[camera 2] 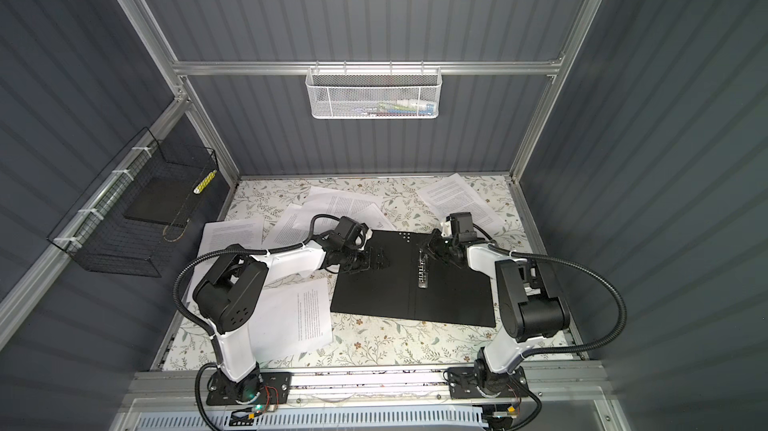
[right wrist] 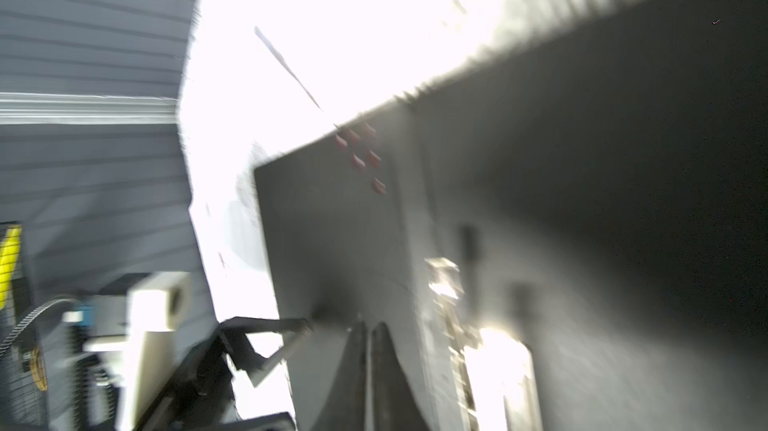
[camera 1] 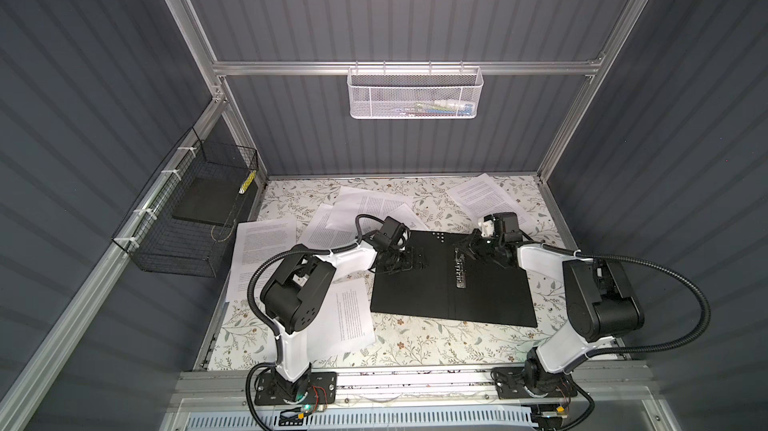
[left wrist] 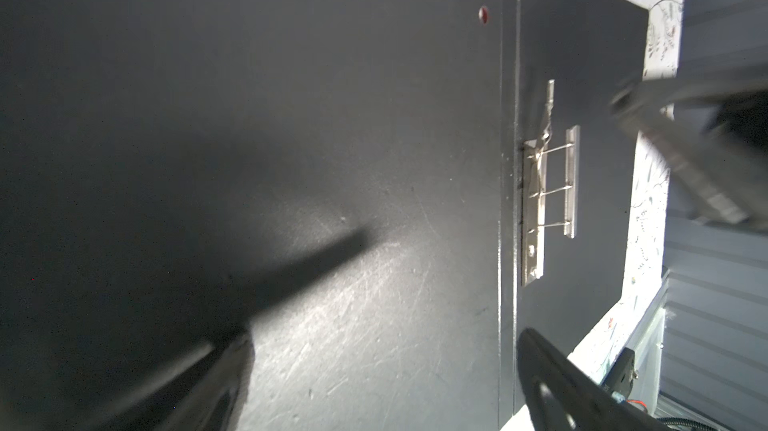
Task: Put the files into the folder
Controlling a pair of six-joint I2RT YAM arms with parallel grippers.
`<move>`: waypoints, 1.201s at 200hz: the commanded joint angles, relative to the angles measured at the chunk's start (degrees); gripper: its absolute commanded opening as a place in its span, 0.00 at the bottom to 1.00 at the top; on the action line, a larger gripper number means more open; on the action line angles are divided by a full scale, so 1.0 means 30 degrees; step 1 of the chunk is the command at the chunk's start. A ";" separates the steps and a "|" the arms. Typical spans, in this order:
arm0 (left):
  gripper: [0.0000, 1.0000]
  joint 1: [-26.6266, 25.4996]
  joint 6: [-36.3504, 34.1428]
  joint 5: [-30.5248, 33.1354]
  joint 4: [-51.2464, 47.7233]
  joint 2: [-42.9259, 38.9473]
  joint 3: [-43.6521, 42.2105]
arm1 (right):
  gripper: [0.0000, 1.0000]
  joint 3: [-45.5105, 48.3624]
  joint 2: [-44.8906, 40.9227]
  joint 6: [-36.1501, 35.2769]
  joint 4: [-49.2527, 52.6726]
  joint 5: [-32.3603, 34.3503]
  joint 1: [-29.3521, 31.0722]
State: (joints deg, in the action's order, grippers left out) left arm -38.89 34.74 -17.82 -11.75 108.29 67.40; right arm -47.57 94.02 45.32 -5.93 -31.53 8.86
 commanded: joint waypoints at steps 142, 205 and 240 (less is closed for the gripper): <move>1.00 0.2418 0.9345 0.8050 -1.2271 -1.6011 -0.8750 | 0.97 0.2907 -0.5583 -0.2450 0.0403 -0.1508 0.1424; 1.00 0.2455 1.0143 0.8443 -0.9880 -1.6487 -1.1565 | 0.99 0.2820 -0.6308 -0.2329 0.0684 -0.1736 0.1733; 1.00 0.2462 0.9575 0.8975 -0.7709 -1.4654 -1.2053 | 0.99 0.2724 -0.6412 -0.2408 0.0871 -0.2097 0.1731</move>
State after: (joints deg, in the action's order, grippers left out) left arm -31.66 63.70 6.61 -39.66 61.12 32.60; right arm -39.05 75.35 38.52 -3.79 -36.10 13.93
